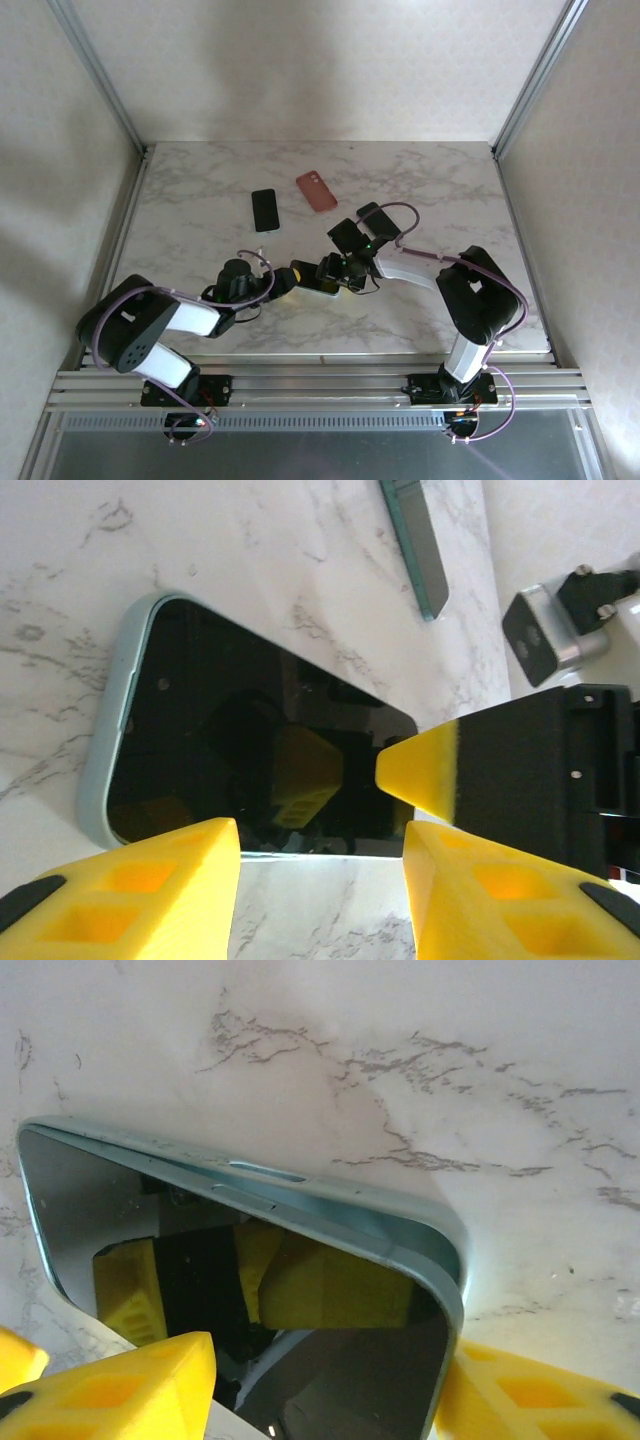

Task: Put the phone into the phone case

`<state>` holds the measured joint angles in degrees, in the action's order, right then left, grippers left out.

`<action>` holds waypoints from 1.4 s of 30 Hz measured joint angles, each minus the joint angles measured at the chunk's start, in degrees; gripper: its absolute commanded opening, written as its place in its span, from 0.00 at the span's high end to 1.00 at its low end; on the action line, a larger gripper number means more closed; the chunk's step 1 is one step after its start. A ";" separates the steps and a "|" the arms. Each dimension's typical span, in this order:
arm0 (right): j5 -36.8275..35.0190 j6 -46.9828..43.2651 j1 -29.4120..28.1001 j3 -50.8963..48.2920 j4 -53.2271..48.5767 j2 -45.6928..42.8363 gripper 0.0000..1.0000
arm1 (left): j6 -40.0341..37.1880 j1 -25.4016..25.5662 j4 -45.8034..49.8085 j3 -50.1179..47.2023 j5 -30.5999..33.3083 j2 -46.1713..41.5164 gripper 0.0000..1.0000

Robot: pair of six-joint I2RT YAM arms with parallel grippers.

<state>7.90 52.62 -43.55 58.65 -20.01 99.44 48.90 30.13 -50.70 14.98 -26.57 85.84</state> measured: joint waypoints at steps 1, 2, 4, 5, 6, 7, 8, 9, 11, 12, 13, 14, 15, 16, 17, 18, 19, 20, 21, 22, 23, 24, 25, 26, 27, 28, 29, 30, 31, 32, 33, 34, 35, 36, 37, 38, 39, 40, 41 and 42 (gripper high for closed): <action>0.00 -0.04 0.00 0.22 -0.42 0.11 0.37 | 0.02 0.07 0.15 -0.11 0.09 -0.66 0.54; 0.02 -0.09 0.00 0.50 -0.74 0.22 0.36 | 0.04 0.09 0.46 -0.17 0.28 -1.31 0.54; 0.00 -0.44 -0.11 1.16 -1.49 0.52 0.29 | 0.04 0.11 1.16 -0.24 0.70 -2.78 0.53; 0.02 -0.59 -0.17 1.49 -1.88 0.66 0.27 | 0.04 0.11 1.60 -0.24 0.90 -3.58 0.53; 0.00 -0.68 -0.24 1.79 -2.19 0.68 0.25 | 0.02 0.11 2.10 -0.28 1.18 -4.52 0.53; -0.02 -0.79 -0.31 2.08 -2.60 0.70 0.24 | 0.02 0.11 2.69 -0.33 1.62 -5.57 0.53; -0.04 -0.83 -0.35 2.32 -3.04 0.72 0.23 | 0.00 0.09 3.39 -0.39 2.12 -6.62 0.53; -0.22 -0.85 -0.37 2.54 -3.41 0.74 0.21 | -0.02 0.07 4.31 -0.44 2.73 -7.72 0.54; -0.46 -0.87 -0.48 2.71 -4.28 0.74 0.20 | -0.63 -0.02 6.43 -0.42 4.37 -9.68 0.53; -0.46 -0.87 -0.48 2.75 -4.72 0.76 0.19 | -1.14 -0.24 7.65 -0.39 5.27 -10.45 0.53; -0.46 -0.85 -0.50 2.75 -5.01 0.76 0.18 | -1.60 -0.37 8.74 -0.31 5.92 -10.78 0.53; -0.46 -0.85 -0.50 2.75 -5.33 0.76 0.18 | -2.03 -0.63 9.99 -0.02 6.54 -10.80 0.54; -0.46 -0.85 -0.50 2.75 -5.55 0.76 0.17 | -2.40 -1.01 10.86 0.28 6.93 -10.56 0.54; -0.46 -0.85 -0.48 2.75 -5.70 0.76 0.17 | -2.67 -1.51 11.19 0.55 7.13 -10.03 0.54; -0.46 -0.85 -0.50 2.75 -5.84 0.76 0.17 | -2.89 -2.01 11.28 0.83 7.15 -9.20 0.54; -0.46 -0.83 -0.50 2.75 -5.97 0.76 0.17 | -3.08 -2.51 11.21 1.20 7.15 -8.02 0.54; -0.46 -0.83 -0.50 2.75 -6.01 0.76 0.17 | -3.21 -2.84 11.08 1.55 7.13 -6.71 0.54; -0.46 -0.83 -0.50 2.75 -6.01 0.76 0.17 | -3.34 -3.10 10.80 1.86 7.10 -5.22 0.54; -0.48 -0.81 -0.52 2.75 -6.01 0.76 0.17 | -3.48 -3.28 10.58 2.23 7.04 -3.72 0.54; -0.46 -0.81 -0.55 2.75 -5.99 0.76 0.17 | -3.67 -3.37 10.27 2.58 6.99 -2.38 0.54; -0.46 -0.81 -0.59 2.80 -6.01 0.76 0.17 | -3.74 -3.41 10.08 3.10 6.88 -0.83 0.54; -0.46 -0.81 -0.59 2.91 -6.01 0.76 0.17 | -3.87 -3.41 9.68 3.78 6.71 0.74 0.54; -0.46 -0.81 -0.59 3.04 -6.01 0.76 0.17 | -3.93 -3.41 9.40 4.42 6.58 2.01 0.54; -0.46 -0.81 -0.59 3.26 -6.01 0.76 0.18 | -3.93 -3.41 9.01 5.18 6.27 3.30 0.54; -0.46 -0.81 -0.59 3.50 -5.97 0.76 0.18 | -3.96 -3.45 8.57 5.84 6.05 4.33 0.54; -0.44 -0.81 -0.61 3.65 -5.95 0.76 0.18 | -3.98 -3.50 8.17 6.43 5.77 5.20 0.54; -0.46 -0.79 -0.61 3.82 -5.92 0.76 0.18 | -4.09 -3.56 7.78 7.04 5.53 6.01 0.54; -0.44 -0.79 -0.61 3.93 -5.95 0.76 0.18 | -4.11 -3.61 7.41 7.48 5.35 6.60 0.54; -0.44 -0.81 -0.61 4.13 -5.95 0.76 0.18 | -4.15 -3.61 6.97 7.82 5.33 7.10 0.54; -0.46 -0.79 -0.63 4.26 -5.99 0.81 0.18 | -4.15 -3.61 6.54 8.15 5.16 7.67 0.54; -0.44 -0.79 -0.63 4.35 -5.97 0.83 0.18 | -4.15 -3.61 6.19 8.33 5.05 8.09 0.54; -0.44 -0.79 -0.63 4.42 -5.97 0.92 0.18 | -4.15 -3.61 5.81 8.46 4.90 8.55 0.54; -0.44 -0.79 -0.63 4.42 -5.97 0.98 0.19 | -4.15 -3.61 5.62 8.57 4.72 8.98 0.54; -0.44 -0.79 -0.66 4.46 -5.97 1.09 0.19 | -4.15 -3.61 5.27 8.59 4.68 9.27 0.54; -0.44 -0.79 -0.66 4.55 -5.97 1.27 0.19 | -4.15 -3.63 4.90 8.61 4.50 9.44 0.54; -0.44 -0.79 -0.70 4.66 -5.97 1.55 0.19 | -4.15 -3.61 4.55 8.61 4.44 9.62 0.54; -0.42 -0.79 -0.74 4.72 -5.88 1.77 0.19 | -4.15 -3.63 4.28 8.61 4.26 9.75 0.54; -0.44 -0.79 -0.83 4.81 -5.88 2.05 0.19 | -4.15 -3.63 4.07 8.61 4.09 9.90 0.54; -0.42 -0.79 -0.92 4.96 -5.92 2.29 0.19 | -4.15 -3.63 3.82 8.61 4.02 10.01 0.54; -0.42 -0.79 -0.98 5.11 -5.95 2.51 0.19 | -4.15 -3.63 3.72 8.61 3.89 10.12 0.54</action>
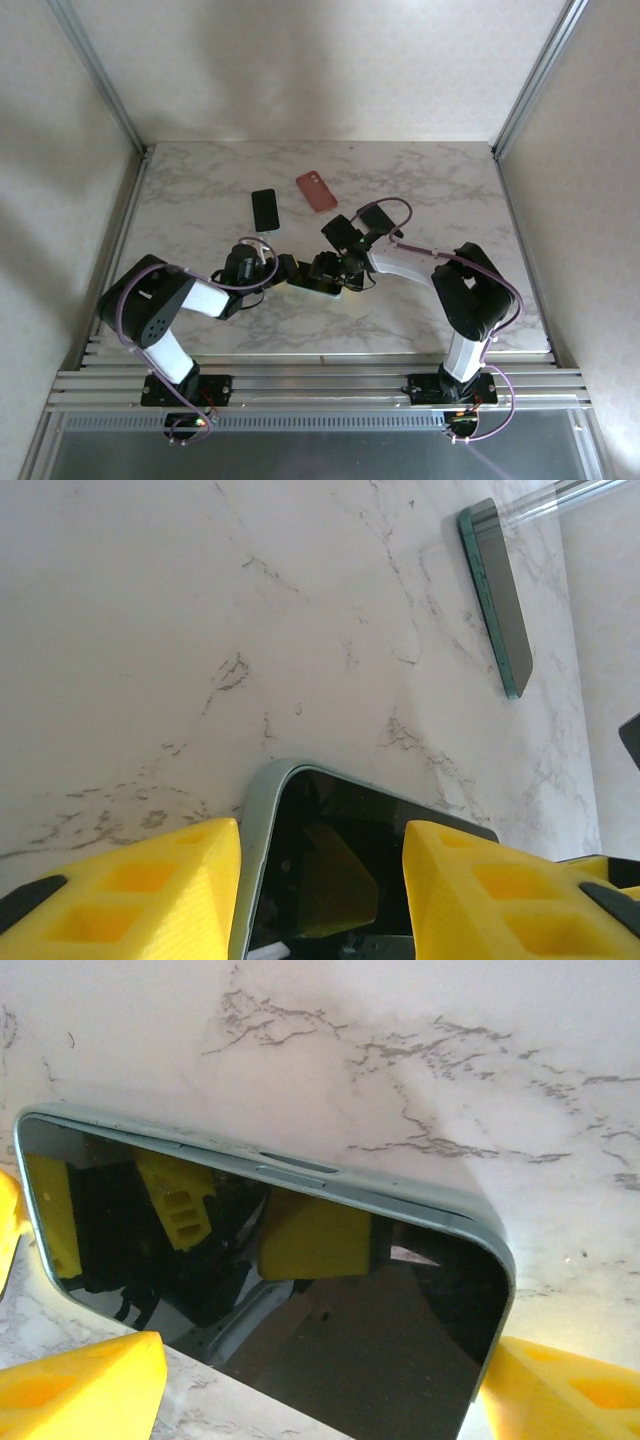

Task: Put the phone into the phone case

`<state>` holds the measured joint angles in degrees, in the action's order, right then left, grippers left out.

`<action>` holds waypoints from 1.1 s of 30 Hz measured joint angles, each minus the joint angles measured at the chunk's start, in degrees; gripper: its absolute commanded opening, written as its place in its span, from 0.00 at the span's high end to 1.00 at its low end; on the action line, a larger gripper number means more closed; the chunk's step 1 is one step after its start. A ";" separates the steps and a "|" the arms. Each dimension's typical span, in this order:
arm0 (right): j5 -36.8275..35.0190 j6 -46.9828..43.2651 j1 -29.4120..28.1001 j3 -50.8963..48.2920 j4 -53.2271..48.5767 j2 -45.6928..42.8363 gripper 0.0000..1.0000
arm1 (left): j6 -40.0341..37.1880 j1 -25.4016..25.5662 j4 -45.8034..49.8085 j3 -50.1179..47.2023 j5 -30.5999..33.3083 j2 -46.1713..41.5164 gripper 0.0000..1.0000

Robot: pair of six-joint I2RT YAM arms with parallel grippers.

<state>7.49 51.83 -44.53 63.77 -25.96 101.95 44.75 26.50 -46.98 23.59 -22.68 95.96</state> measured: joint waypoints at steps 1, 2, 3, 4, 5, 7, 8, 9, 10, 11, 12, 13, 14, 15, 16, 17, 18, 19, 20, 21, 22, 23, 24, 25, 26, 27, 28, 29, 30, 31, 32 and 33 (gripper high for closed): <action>0.00 0.00 -0.07 0.17 0.02 0.22 0.19 | 0.00 0.00 -0.37 0.00 -0.07 0.17 0.54; -0.02 0.00 -0.15 0.31 0.00 0.28 0.19 | 0.00 0.00 -0.59 0.00 -0.22 0.28 0.54; 0.00 0.00 -0.17 0.39 0.00 0.33 0.19 | 0.00 0.00 -0.79 0.00 -0.26 0.42 0.54; 0.00 0.00 -0.24 0.50 0.00 0.33 0.19 | 0.02 0.00 -0.98 0.00 -0.28 0.52 0.54; 0.00 0.00 -0.31 0.61 -0.04 0.37 0.19 | 0.02 0.00 -1.01 0.00 -0.28 0.52 0.54; -0.02 0.00 -0.33 0.70 -0.09 0.46 0.19 | 0.02 -0.04 -1.01 0.00 -0.33 0.52 0.54; -0.02 -0.02 -0.35 0.74 -0.17 0.50 0.18 | 0.02 -0.09 -1.01 0.00 -0.46 0.52 0.54; -0.02 -0.02 -0.35 0.74 -0.24 0.52 0.18 | 0.04 -0.09 -1.01 0.00 -0.50 0.52 0.54; -0.02 -0.02 -0.35 0.74 -0.26 0.52 0.16 | 0.02 -0.09 -1.03 0.00 -0.50 0.52 0.54; -0.02 -0.07 -0.35 0.76 -0.26 0.52 0.15 | 0.04 -0.09 -1.03 0.00 -0.55 0.52 0.54; -0.04 -0.04 -0.35 0.76 -0.28 0.52 0.15 | 0.02 -0.09 -1.03 0.00 -0.61 0.52 0.54; -0.07 -0.07 -0.35 0.76 -0.39 0.52 0.15 | 0.02 -0.09 -1.05 0.00 -0.66 0.52 0.54; -0.13 -0.07 -0.35 0.76 -0.57 0.52 0.15 | 0.04 -0.09 -1.05 0.00 -0.66 0.52 0.54; -0.31 -0.07 -0.35 0.76 -0.70 0.52 0.15 | 0.02 -0.09 -1.05 0.00 -0.68 0.52 0.54; -0.44 -0.07 -0.35 0.74 -0.87 0.52 0.15 | 0.02 -0.09 -1.05 0.00 -0.68 0.52 0.54; -0.46 -0.07 -0.35 0.74 -0.96 0.52 0.16 | 0.02 -0.09 -1.07 0.00 -0.66 0.52 0.54; -0.46 -0.07 -0.35 0.74 -0.96 0.50 0.16 | 0.02 -0.09 -1.07 0.00 -0.68 0.52 0.54; -0.46 -0.07 -0.35 0.74 -0.96 0.50 0.16 | 0.04 -0.09 -1.07 0.00 -0.68 0.52 0.54; -0.46 -0.07 -0.35 0.74 -0.94 0.50 0.16 | 0.04 -0.09 -1.07 0.00 -0.68 0.52 0.54; -0.46 -0.07 -0.35 0.74 -0.94 0.50 0.16 | 0.04 -0.09 -1.09 0.00 -0.68 0.52 0.54; -0.46 -0.07 -0.37 0.74 -0.92 0.50 0.16 | 0.04 -0.09 -1.11 -0.02 -0.68 0.52 0.54; -0.46 -0.07 -0.37 0.74 -0.92 0.50 0.16 | 0.04 -0.09 -1.14 -0.02 -0.68 0.52 0.54; -0.46 -0.07 -0.37 0.74 -0.90 0.48 0.16 | 0.04 -0.09 -1.16 -0.02 -0.68 0.52 0.54; -0.44 -0.04 -0.37 0.74 -0.87 0.48 0.16 | 0.04 -0.09 -1.18 -0.02 -0.68 0.55 0.54; -0.44 -0.04 -0.37 0.74 -0.87 0.48 0.16 | 0.04 -0.09 -1.18 -0.02 -0.68 0.55 0.54; -0.44 -0.04 -0.37 0.74 -0.87 0.48 0.16 | 0.02 -0.09 -1.20 -0.02 -0.68 0.55 0.54; -0.44 -0.04 -0.39 0.74 -0.87 0.48 0.16 | 0.02 -0.09 -1.22 -0.04 -0.68 0.59 0.54; -0.44 -0.04 -0.42 0.74 -0.87 0.48 0.16 | 0.02 -0.09 -1.25 -0.07 -0.68 0.59 0.54; -0.44 -0.04 -0.48 0.74 -0.87 0.48 0.16 | 0.04 -0.09 -1.29 -0.09 -0.68 0.59 0.54; -0.42 -0.04 -0.52 0.76 -0.90 0.50 0.16 | 0.04 -0.09 -1.36 -0.09 -0.68 0.61 0.54; -0.44 -0.04 -0.63 0.76 -0.87 0.48 0.16 | 0.04 -0.09 -1.42 -0.09 -0.68 0.63 0.54; -0.42 -0.04 -0.72 0.76 -0.87 0.48 0.16 | 0.04 -0.09 -1.44 -0.11 -0.68 0.63 0.54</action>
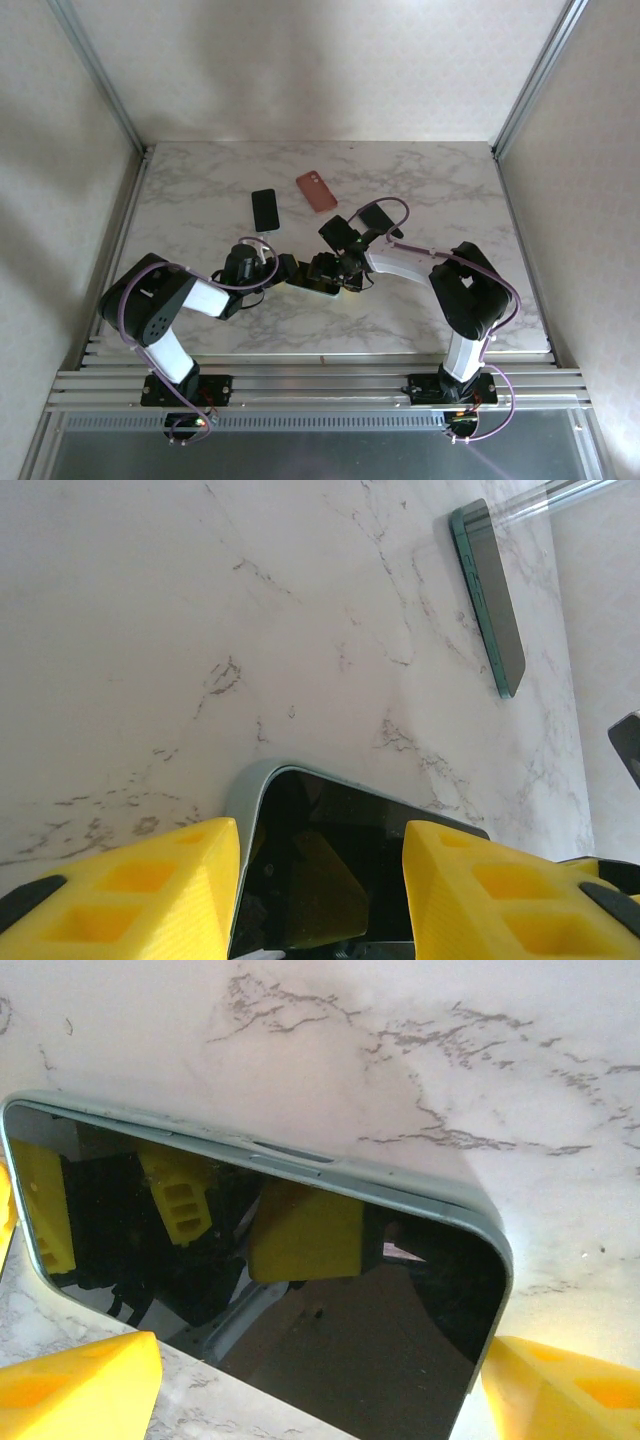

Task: Put the phone into the phone case

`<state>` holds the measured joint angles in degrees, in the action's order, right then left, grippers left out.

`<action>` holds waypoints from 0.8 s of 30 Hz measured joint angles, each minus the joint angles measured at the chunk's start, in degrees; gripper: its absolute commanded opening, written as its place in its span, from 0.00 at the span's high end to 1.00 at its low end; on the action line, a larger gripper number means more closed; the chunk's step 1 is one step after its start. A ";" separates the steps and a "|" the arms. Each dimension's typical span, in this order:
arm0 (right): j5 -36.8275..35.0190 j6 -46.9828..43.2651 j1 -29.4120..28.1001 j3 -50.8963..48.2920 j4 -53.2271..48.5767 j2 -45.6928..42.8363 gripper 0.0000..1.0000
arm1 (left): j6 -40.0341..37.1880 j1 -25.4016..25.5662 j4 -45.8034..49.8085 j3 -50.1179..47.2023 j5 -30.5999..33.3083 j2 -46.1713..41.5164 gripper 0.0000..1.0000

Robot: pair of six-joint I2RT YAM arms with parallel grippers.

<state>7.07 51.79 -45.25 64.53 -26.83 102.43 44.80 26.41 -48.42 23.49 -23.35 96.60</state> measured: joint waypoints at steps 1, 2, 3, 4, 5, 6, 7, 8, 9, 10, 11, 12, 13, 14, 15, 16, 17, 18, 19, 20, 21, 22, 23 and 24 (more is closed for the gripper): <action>0.00 0.00 -0.07 0.00 0.00 0.02 0.16 | 0.00 0.00 -0.07 -0.02 0.00 0.00 0.54; -0.02 0.00 -0.17 0.02 0.00 0.00 0.16 | 0.00 0.00 -0.13 -0.02 0.00 0.00 0.54; 0.00 0.00 -0.17 0.04 0.00 0.00 0.16 | 0.00 0.00 -0.17 -0.02 0.00 0.04 0.54; 0.00 0.00 -0.22 0.09 0.02 0.00 0.17 | 0.00 0.00 -0.28 -0.02 -0.02 0.15 0.54; 0.00 0.00 -0.24 0.15 0.00 0.00 0.16 | 0.00 0.00 -0.44 -0.02 -0.02 0.22 0.54; 0.00 0.00 -0.24 0.20 -0.02 0.02 0.16 | 0.00 0.00 -0.44 -0.02 -0.02 0.22 0.54; 0.00 0.00 -0.26 0.20 -0.02 0.02 0.16 | 0.00 0.00 -0.48 -0.02 -0.02 0.22 0.54; 0.00 0.00 -0.28 0.22 -0.02 0.00 0.16 | 0.00 0.00 -0.50 -0.04 -0.02 0.22 0.54; 0.00 0.00 -0.28 0.24 -0.04 0.00 0.16 | 0.00 0.00 -0.57 -0.09 -0.02 0.22 0.54; 0.00 0.00 -0.28 0.24 -0.04 0.00 0.16 | 0.00 0.00 -0.63 -0.13 -0.04 0.22 0.54; -0.02 0.02 -0.28 0.26 -0.07 0.00 0.16 | 0.00 0.00 -0.66 -0.13 -0.04 0.22 0.54; 0.00 0.02 -0.28 0.26 -0.04 0.00 0.16 | 0.00 0.00 -0.66 -0.13 -0.04 0.22 0.54; 0.00 0.02 -0.28 0.26 -0.07 0.00 0.16 | 0.00 0.00 -0.68 -0.17 -0.04 0.22 0.54; 0.00 0.00 -0.28 0.28 -0.09 0.00 0.16 | 0.00 0.00 -0.74 -0.22 -0.07 0.22 0.54; 0.00 0.02 -0.33 0.31 -0.09 0.00 0.16 | 0.00 0.00 -0.87 -0.28 -0.07 0.22 0.54; 0.00 0.02 -0.33 0.31 -0.11 0.02 0.16 | 0.00 0.00 -1.01 -0.33 -0.09 0.22 0.54; -0.02 0.02 -0.37 0.31 -0.11 0.00 0.16 | 0.00 0.00 -1.05 -0.35 -0.11 0.22 0.54; -0.02 0.02 -0.39 0.31 -0.15 0.00 0.16 | 0.02 0.00 -1.07 -0.35 -0.17 0.22 0.54; -0.02 0.02 -0.39 0.33 -0.22 0.02 0.16 | 0.00 0.00 -1.07 -0.37 -0.20 0.22 0.54; 0.00 0.02 -0.39 0.37 -0.24 0.00 0.16 | 0.02 0.00 -1.07 -0.37 -0.20 0.22 0.54; -0.02 0.02 -0.39 0.44 -0.28 0.02 0.16 | 0.00 0.00 -1.11 -0.42 -0.22 0.22 0.54; 0.00 0.02 -0.42 0.57 -0.46 0.02 0.16 | 0.02 0.00 -1.22 -0.46 -0.22 0.22 0.54; -0.02 0.02 -0.44 0.68 -0.52 0.02 0.16 | 0.02 0.00 -1.38 -0.52 -0.22 0.22 0.54; 0.00 0.02 -0.46 0.87 -0.76 0.00 0.16 | 0.02 0.00 -1.55 -0.68 -0.22 0.22 0.54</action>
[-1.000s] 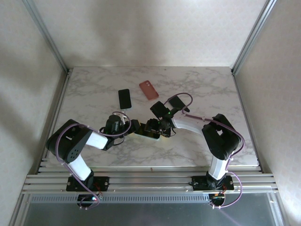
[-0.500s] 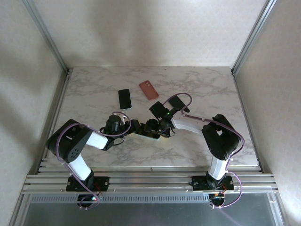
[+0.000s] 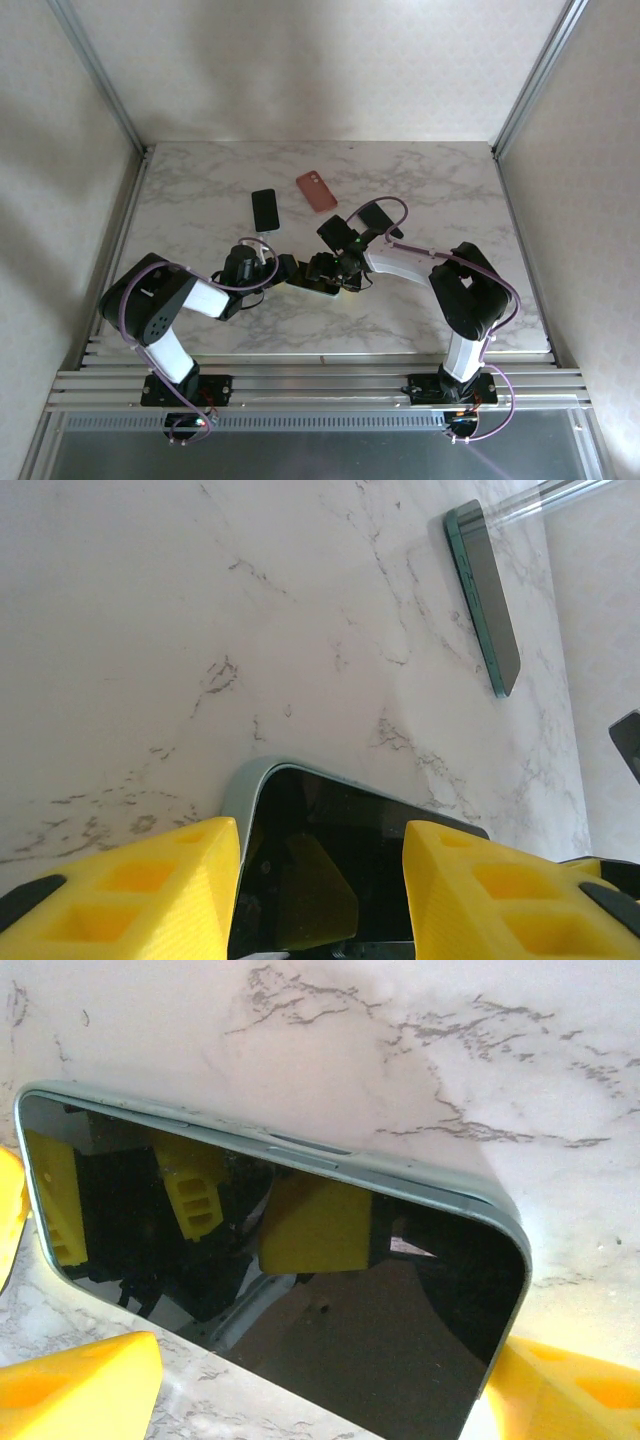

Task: Put the phone into the phone case

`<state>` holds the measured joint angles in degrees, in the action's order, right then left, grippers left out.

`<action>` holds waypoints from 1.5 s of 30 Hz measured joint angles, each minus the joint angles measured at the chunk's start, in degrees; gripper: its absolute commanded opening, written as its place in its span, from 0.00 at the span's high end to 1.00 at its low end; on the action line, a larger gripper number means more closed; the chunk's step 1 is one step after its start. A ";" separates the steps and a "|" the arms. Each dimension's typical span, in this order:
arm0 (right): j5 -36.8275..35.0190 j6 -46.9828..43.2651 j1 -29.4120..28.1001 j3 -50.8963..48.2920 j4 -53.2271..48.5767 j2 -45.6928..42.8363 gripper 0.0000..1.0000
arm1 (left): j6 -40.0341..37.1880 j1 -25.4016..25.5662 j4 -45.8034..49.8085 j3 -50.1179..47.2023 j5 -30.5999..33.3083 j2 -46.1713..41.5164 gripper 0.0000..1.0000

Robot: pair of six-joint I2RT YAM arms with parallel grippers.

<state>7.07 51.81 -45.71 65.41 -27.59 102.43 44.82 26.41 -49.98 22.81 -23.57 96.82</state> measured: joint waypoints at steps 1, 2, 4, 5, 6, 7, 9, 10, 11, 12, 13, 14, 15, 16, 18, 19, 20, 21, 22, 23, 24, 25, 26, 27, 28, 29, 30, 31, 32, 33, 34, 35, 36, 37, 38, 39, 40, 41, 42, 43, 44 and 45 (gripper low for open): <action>-0.02 0.00 -0.07 0.22 -0.13 0.02 0.16 | 0.00 0.00 -0.26 -0.11 0.00 0.02 0.54; 0.00 0.00 -0.09 0.37 -0.17 0.02 0.16 | 0.00 -0.02 -0.39 -0.17 0.00 0.02 0.54; -0.02 0.00 -0.20 0.66 -0.42 0.02 0.16 | 0.02 -0.07 -0.59 -0.28 0.00 0.07 0.54; -0.02 0.02 -0.24 0.72 -0.52 0.02 0.16 | 0.04 -0.07 -0.74 -0.35 0.00 0.07 0.54; -0.02 0.00 -0.31 0.81 -0.59 0.07 0.16 | 0.04 -0.07 -0.85 -0.42 0.00 0.09 0.54; -0.02 0.00 -0.35 0.96 -0.76 0.13 0.16 | 0.04 -0.07 -0.96 -0.42 0.00 0.11 0.54; -0.02 0.00 -0.46 1.25 -1.05 0.33 0.16 | 0.20 -0.07 -0.98 -0.42 0.02 0.11 0.54; -0.02 0.00 -0.46 1.33 -1.20 0.44 0.16 | 0.22 -0.15 -1.01 -0.44 0.00 0.13 0.54; 0.00 0.00 -0.46 1.33 -1.25 0.50 0.16 | 0.26 -0.17 -1.03 -0.42 -0.02 0.15 0.54; -0.02 0.00 -0.46 1.36 -1.25 0.55 0.16 | 0.26 -0.17 -1.03 -0.42 -0.02 0.15 0.54; 0.00 0.00 -0.46 1.36 -1.31 0.55 0.16 | 0.35 -0.17 -1.03 -0.42 -0.02 0.15 0.54; 0.00 -0.02 -0.46 1.36 -1.36 0.55 0.15 | 0.44 -0.17 -1.05 -0.44 -0.02 0.15 0.54; 0.00 -0.02 -0.46 1.36 -1.36 0.55 0.15 | 0.46 -0.17 -1.07 -0.44 -0.02 0.15 0.54; 0.00 -0.02 -0.46 1.36 -1.38 0.55 0.15 | 0.48 -0.17 -1.07 -0.44 0.00 0.15 0.54; -0.02 -0.04 -0.48 1.33 -1.40 0.55 0.15 | 0.66 -0.17 -1.20 -0.50 0.00 0.15 0.54; -0.04 -0.04 -0.52 1.36 -1.40 0.55 0.14 | 0.68 -0.17 -1.25 -0.55 0.02 0.15 0.54; -0.04 -0.07 -0.57 1.33 -1.44 0.55 0.14 | 0.68 -0.17 -1.27 -0.59 0.02 0.15 0.54; -0.07 -0.17 -0.66 1.33 -1.53 0.55 0.14 | 0.68 -0.17 -1.27 -0.61 0.02 0.15 0.54; -0.15 -0.22 -0.68 1.33 -1.62 0.52 0.14 | 0.68 -0.17 -1.27 -0.63 0.02 0.13 0.54; -0.28 -0.24 -0.72 1.33 -1.75 0.52 0.13 | 0.68 -0.17 -1.27 -0.68 0.02 0.09 0.54; -0.44 -0.26 -0.72 1.33 -1.86 0.46 0.13 | 0.68 -0.20 -1.25 -0.72 0.02 0.02 0.54; -0.55 -0.42 -0.72 1.33 -1.86 0.37 0.13 | 0.66 -0.28 -1.25 -0.81 0.00 -0.02 0.54; -0.70 -0.50 -0.72 1.33 -1.84 0.20 0.13 | 0.66 -0.28 -1.27 -0.85 0.00 -0.09 0.54; -0.87 -0.66 -0.72 1.33 -1.86 -0.02 0.13 | 0.66 -0.28 -1.22 -0.85 0.00 -0.13 0.54; -1.01 -0.85 -0.74 1.33 -1.86 -0.24 0.13 | 0.66 -0.33 -1.22 -0.87 0.00 -0.13 0.54; -1.11 -0.94 -0.76 1.33 -1.86 -0.52 0.13 | 0.66 -0.33 -1.25 -0.90 0.00 -0.13 0.54; -1.11 -1.09 -0.79 1.33 -1.88 -0.85 0.13 | 0.66 -0.39 -1.22 -0.92 0.00 -0.13 0.54; -1.11 -1.16 -0.79 1.27 -1.81 -1.16 0.13 | 0.66 -0.39 -1.22 -0.92 0.00 -0.15 0.54; -1.11 -1.27 -0.83 1.01 -1.75 -1.73 0.14 | 0.66 -0.42 -1.22 -0.92 0.00 -0.15 0.54; -1.11 -1.33 -0.83 0.61 -1.66 -2.36 0.15 | 0.68 -0.44 -1.22 -0.92 -0.02 -0.15 0.54; -1.09 -1.42 -0.83 -0.15 -1.33 -3.26 0.19 | 0.66 -0.44 -1.22 -0.96 -0.02 -0.17 0.54; -1.07 -1.44 -0.83 -1.20 -0.94 -4.44 0.23 | 0.66 -0.50 -1.16 -0.98 -0.02 -0.24 0.54; -1.09 -1.60 -0.83 -2.16 -0.68 -5.49 0.31 | 0.66 -0.55 -1.14 -1.07 -0.11 -0.35 0.54; -1.11 -1.51 -0.85 -3.23 -0.39 -6.67 0.43 | 0.66 -0.66 -1.11 -1.18 -0.24 -0.42 0.54; -1.09 -1.79 -0.90 -4.20 -0.26 -7.74 0.55 | 0.66 -0.76 -1.05 -1.18 -0.42 -0.46 0.54; -1.09 -2.03 -0.92 -4.87 -0.13 -8.48 0.62 | 0.66 -0.79 -1.01 -1.18 -0.44 -0.46 0.54; -1.07 -1.77 -0.96 -5.70 0.20 -9.18 0.71 | 0.63 -0.81 -0.98 -1.18 -0.48 -0.46 0.54; -0.96 -1.92 -0.98 -6.40 0.52 -9.64 0.83 | 0.63 -0.92 -0.96 -1.18 -0.61 -0.46 0.54; -0.87 -1.99 -1.01 -7.10 0.98 -9.90 0.92 | 0.63 -1.01 -0.92 -1.18 -0.66 -0.46 0.54; -0.83 -1.81 -1.05 -7.89 1.57 -10.01 1.00 | 0.63 -1.05 -0.87 -1.18 -0.70 -0.46 0.54; -0.81 -1.49 -1.05 -8.68 2.05 -10.03 1.00 | 0.61 -1.07 -0.83 -1.18 -0.76 -0.48 0.54; -0.57 -1.31 -1.05 -9.46 2.45 -10.03 1.00 | 0.61 -1.09 -0.79 -1.18 -0.83 -0.50 0.54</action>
<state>6.50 50.50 -46.76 55.94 -25.15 92.40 45.43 25.32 -50.76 21.63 -24.40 96.31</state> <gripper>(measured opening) 0.044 0.460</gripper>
